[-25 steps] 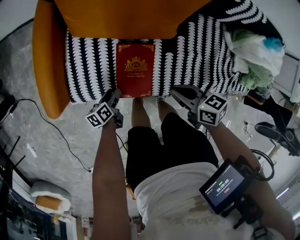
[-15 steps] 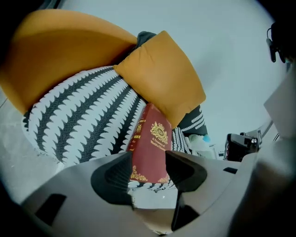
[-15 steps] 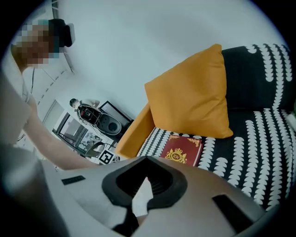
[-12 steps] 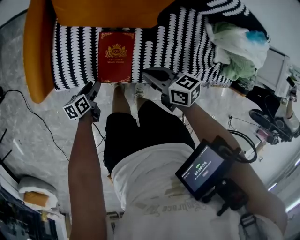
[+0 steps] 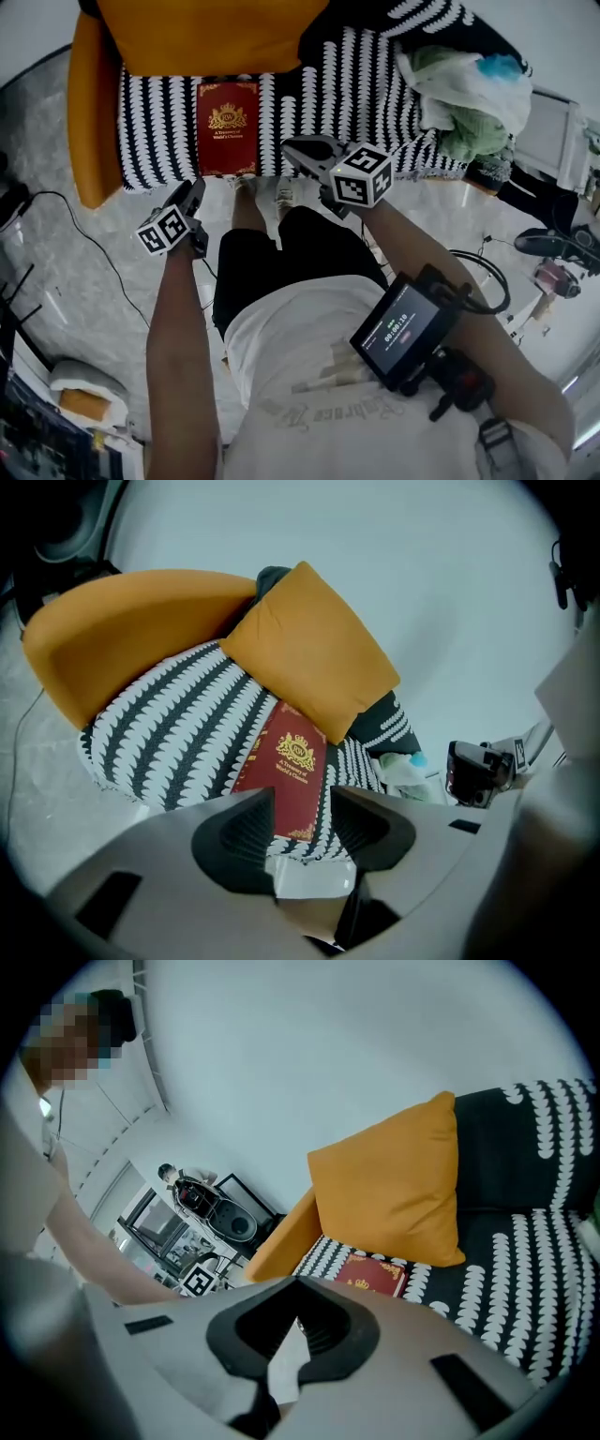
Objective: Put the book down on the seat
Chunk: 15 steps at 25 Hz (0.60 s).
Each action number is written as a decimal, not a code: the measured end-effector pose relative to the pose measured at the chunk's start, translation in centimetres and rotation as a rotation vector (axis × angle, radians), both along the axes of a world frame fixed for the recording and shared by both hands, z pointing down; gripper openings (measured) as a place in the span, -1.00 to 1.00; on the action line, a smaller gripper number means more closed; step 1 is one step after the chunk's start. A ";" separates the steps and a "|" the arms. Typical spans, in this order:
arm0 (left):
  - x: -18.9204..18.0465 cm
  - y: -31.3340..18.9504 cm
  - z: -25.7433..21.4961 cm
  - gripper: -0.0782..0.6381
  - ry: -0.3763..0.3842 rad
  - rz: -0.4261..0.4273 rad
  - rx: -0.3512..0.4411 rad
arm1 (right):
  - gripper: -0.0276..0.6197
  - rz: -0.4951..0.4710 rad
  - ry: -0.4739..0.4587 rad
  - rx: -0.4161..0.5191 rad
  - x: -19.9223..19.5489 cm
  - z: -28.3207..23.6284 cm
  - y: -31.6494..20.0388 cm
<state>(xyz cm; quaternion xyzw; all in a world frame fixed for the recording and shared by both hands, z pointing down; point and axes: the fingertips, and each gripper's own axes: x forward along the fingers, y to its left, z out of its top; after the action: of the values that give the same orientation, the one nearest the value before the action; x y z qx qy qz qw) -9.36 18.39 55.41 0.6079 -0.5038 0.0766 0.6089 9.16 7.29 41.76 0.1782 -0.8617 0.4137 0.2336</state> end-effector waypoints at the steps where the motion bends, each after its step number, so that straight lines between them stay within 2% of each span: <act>1: 0.1 0.1 -0.6 -0.24 -0.008 0.000 0.004 | -0.87 0.000 -0.007 0.008 0.1 -0.4 0.0; 3: 0.4 0.2 -1.7 -0.25 -0.029 0.006 0.014 | -0.87 0.004 -0.024 0.026 0.3 -1.1 -0.3; 11: 1.8 2.2 -6.4 -0.75 -0.163 0.090 0.032 | -0.87 -0.010 -0.089 0.095 0.9 -4.6 -0.5; 15: 2.7 2.9 -9.7 -0.75 -0.200 0.126 0.073 | -0.87 -0.014 -0.120 0.133 1.2 -7.2 -0.1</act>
<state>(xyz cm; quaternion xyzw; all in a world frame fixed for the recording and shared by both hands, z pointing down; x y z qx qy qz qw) -6.63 21.32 45.70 0.6493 -0.5252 0.1566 0.5272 10.36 7.18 34.52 0.1622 -0.9008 0.3641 0.1721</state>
